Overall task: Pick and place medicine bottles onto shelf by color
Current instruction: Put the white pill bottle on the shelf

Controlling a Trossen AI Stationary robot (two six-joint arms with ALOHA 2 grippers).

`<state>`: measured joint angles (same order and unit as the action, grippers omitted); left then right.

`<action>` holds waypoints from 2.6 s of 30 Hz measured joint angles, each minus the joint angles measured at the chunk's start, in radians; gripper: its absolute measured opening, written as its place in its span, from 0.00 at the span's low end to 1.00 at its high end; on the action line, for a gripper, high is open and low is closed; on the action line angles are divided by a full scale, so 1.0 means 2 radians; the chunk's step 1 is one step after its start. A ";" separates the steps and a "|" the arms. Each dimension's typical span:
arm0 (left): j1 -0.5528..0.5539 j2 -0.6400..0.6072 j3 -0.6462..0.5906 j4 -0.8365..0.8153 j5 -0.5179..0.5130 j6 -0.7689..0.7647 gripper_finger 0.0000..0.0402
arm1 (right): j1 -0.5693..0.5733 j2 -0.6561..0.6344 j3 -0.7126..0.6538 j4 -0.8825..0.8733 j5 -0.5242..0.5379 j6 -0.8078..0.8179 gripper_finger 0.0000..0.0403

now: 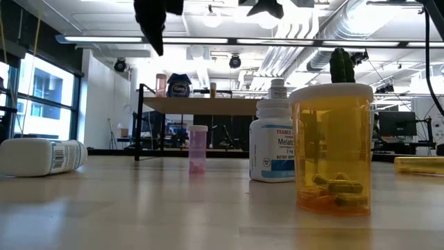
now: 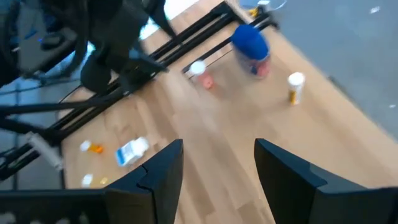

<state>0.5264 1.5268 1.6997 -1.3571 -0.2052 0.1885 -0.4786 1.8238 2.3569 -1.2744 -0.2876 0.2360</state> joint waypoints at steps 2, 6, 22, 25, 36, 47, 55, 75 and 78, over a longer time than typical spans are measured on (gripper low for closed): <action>-0.006 -0.011 0.000 0.000 0.005 -0.018 0.48 | 0.001 -0.001 0.000 -0.010 -0.021 -0.003 0.47; -0.021 -0.030 0.000 0.001 0.024 -0.062 0.48 | 0.001 -0.002 0.000 -0.035 -0.076 -0.028 0.47; -0.118 -0.053 -0.033 0.102 0.059 -0.211 0.47 | 0.078 -0.005 -0.001 -0.148 -0.077 -0.151 0.47; -0.140 -0.053 -0.052 0.124 0.059 -0.235 0.47 | 0.093 -0.009 -0.001 -0.149 -0.077 -0.162 0.47; -0.201 -0.053 -0.083 0.128 0.056 -0.303 0.44 | 0.131 -0.070 -0.137 -0.121 -0.069 -0.161 0.47; -0.219 -0.053 -0.084 0.124 0.056 -0.324 0.44 | 0.167 -0.173 -0.325 0.011 -0.052 -0.106 0.47; -0.222 -0.053 -0.084 0.123 0.063 -0.345 0.45 | 0.169 -0.223 -0.429 0.087 -0.052 -0.060 0.47; -0.276 -0.053 -0.084 0.065 0.056 -0.386 0.44 | 0.196 -0.214 -0.545 0.237 -0.096 -0.040 0.50; -0.280 -0.053 -0.084 0.065 0.056 -0.390 0.44 | 0.221 -0.214 -0.545 0.271 -0.093 -0.073 0.53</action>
<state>-0.0346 1.4206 1.5322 -1.2263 -0.0937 -0.5915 -0.0363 1.3968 1.2663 -0.7333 -0.4736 0.0893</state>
